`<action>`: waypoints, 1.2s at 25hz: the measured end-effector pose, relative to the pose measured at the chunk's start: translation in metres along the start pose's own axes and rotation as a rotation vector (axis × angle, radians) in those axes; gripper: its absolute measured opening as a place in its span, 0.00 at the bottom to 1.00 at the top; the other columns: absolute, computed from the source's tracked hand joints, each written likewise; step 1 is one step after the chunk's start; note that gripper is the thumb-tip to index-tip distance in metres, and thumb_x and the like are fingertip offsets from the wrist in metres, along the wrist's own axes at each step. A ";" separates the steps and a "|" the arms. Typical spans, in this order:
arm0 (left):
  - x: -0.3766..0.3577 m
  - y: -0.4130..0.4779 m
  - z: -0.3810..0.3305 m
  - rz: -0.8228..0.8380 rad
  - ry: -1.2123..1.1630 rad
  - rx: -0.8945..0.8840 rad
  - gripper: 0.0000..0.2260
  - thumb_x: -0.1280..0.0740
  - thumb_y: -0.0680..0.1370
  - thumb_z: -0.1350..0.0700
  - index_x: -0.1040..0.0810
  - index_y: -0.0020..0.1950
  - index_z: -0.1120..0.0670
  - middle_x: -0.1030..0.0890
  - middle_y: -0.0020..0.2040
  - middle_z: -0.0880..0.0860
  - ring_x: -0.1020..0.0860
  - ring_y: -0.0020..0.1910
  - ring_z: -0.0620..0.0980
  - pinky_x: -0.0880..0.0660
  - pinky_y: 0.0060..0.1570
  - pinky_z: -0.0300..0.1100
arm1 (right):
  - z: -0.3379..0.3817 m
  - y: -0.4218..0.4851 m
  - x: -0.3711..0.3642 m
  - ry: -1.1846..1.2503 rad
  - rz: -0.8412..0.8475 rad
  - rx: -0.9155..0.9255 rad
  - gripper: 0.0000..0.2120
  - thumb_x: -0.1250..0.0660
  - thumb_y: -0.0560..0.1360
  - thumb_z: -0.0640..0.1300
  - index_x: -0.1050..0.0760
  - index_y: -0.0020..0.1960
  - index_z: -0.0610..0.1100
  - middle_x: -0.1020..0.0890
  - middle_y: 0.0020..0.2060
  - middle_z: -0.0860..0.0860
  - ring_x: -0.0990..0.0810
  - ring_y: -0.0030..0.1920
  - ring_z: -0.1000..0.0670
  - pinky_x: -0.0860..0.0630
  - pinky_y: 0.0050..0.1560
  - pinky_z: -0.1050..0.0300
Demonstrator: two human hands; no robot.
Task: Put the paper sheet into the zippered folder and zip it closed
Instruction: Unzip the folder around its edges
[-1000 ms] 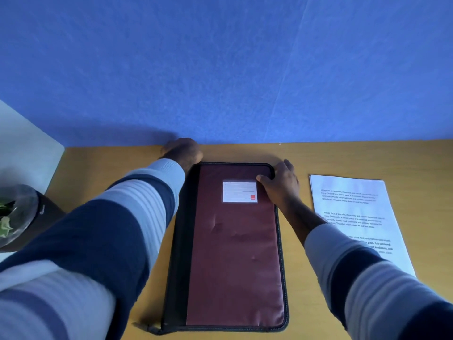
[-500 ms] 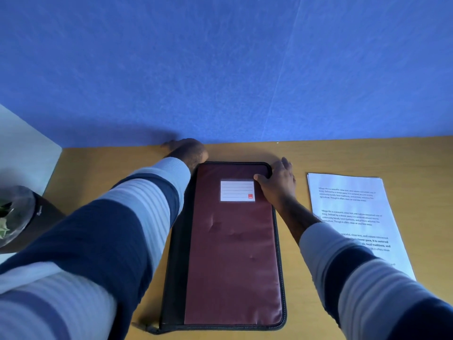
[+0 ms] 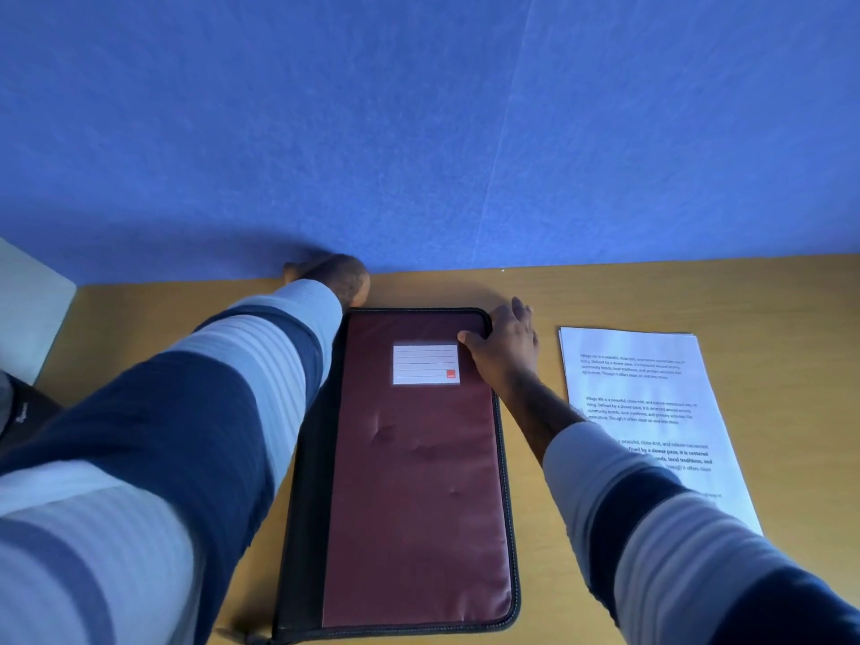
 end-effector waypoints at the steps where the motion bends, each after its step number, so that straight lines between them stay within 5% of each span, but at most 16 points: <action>1: -0.002 0.002 -0.001 0.001 -0.002 0.010 0.07 0.38 0.73 0.57 0.23 0.48 0.56 0.24 0.43 0.56 0.27 0.40 0.54 0.34 0.49 0.52 | 0.000 0.000 0.000 0.007 0.006 0.004 0.27 0.30 0.77 0.55 0.29 0.69 0.40 0.41 0.81 0.42 0.47 0.82 0.41 0.44 0.79 0.40; 6: 0.001 -0.010 -0.029 -0.039 -0.088 -0.053 0.06 0.38 0.76 0.55 0.24 0.45 0.56 0.23 0.40 0.56 0.27 0.38 0.53 0.33 0.44 0.49 | 0.000 -0.002 -0.002 0.033 0.004 0.008 0.25 0.29 0.77 0.54 0.28 0.67 0.40 0.37 0.79 0.41 0.43 0.80 0.40 0.39 0.77 0.39; 8: 0.000 -0.014 -0.042 -0.103 -0.187 -0.083 0.09 0.39 0.79 0.54 0.22 0.52 0.57 0.25 0.41 0.54 0.30 0.37 0.51 0.33 0.48 0.46 | 0.000 -0.004 -0.003 0.040 0.001 0.002 0.25 0.29 0.77 0.54 0.28 0.67 0.41 0.37 0.79 0.42 0.44 0.80 0.40 0.40 0.77 0.39; 12: 0.006 -0.026 -0.087 -0.306 -0.483 -0.257 0.15 0.36 0.80 0.57 0.20 0.64 0.60 0.19 0.60 0.60 0.29 0.49 0.52 0.28 0.57 0.50 | 0.000 -0.004 -0.003 0.058 0.009 -0.011 0.25 0.29 0.77 0.54 0.27 0.67 0.41 0.39 0.80 0.42 0.46 0.81 0.40 0.42 0.78 0.40; 15: 0.019 -0.052 -0.117 -0.386 -0.408 -0.249 0.03 0.35 0.78 0.60 0.22 0.47 0.55 0.17 0.57 0.54 0.20 0.56 0.54 0.27 0.54 0.45 | -0.001 -0.004 -0.002 0.040 0.024 -0.022 0.26 0.29 0.76 0.55 0.27 0.69 0.42 0.39 0.81 0.42 0.48 0.82 0.40 0.44 0.79 0.40; 19: 0.026 -0.070 -0.160 -0.422 -0.281 -0.352 0.10 0.33 0.76 0.61 0.30 0.37 0.54 0.17 0.48 0.52 0.19 0.49 0.56 0.26 0.47 0.44 | -0.001 -0.003 0.002 0.034 0.064 0.021 0.26 0.30 0.76 0.53 0.26 0.71 0.44 0.36 0.79 0.43 0.45 0.81 0.41 0.44 0.79 0.41; 23: 0.021 -0.073 -0.173 -0.312 -0.337 -0.502 0.04 0.34 0.76 0.56 0.26 0.46 0.56 0.25 0.39 0.52 0.23 0.40 0.55 0.31 0.32 0.41 | -0.009 0.001 0.012 -0.023 0.118 0.118 0.20 0.35 0.78 0.46 0.25 0.70 0.46 0.27 0.72 0.47 0.34 0.75 0.45 0.40 0.75 0.43; 26: 0.017 -0.061 -0.157 -0.226 -0.415 -0.521 0.05 0.36 0.77 0.56 0.24 0.47 0.58 0.22 0.43 0.54 0.25 0.37 0.52 0.34 0.32 0.42 | -0.022 0.012 0.025 -0.038 0.101 0.114 0.20 0.40 0.78 0.37 0.24 0.68 0.46 0.23 0.69 0.47 0.28 0.71 0.46 0.41 0.76 0.45; 30: 0.008 -0.049 -0.146 -0.165 -0.514 -0.558 0.07 0.29 0.75 0.59 0.16 0.51 0.58 0.17 0.48 0.54 0.21 0.45 0.52 0.26 0.44 0.43 | -0.025 0.027 0.029 -0.168 0.096 0.210 0.26 0.39 0.80 0.37 0.32 0.76 0.51 0.32 0.77 0.48 0.39 0.79 0.47 0.46 0.79 0.42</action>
Point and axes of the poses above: each hand's wrist, its own y-axis towards the middle knuckle, its own x-axis out of the back of the hand, z = x × y, the point moved 8 cm from there along y, towards the middle knuckle
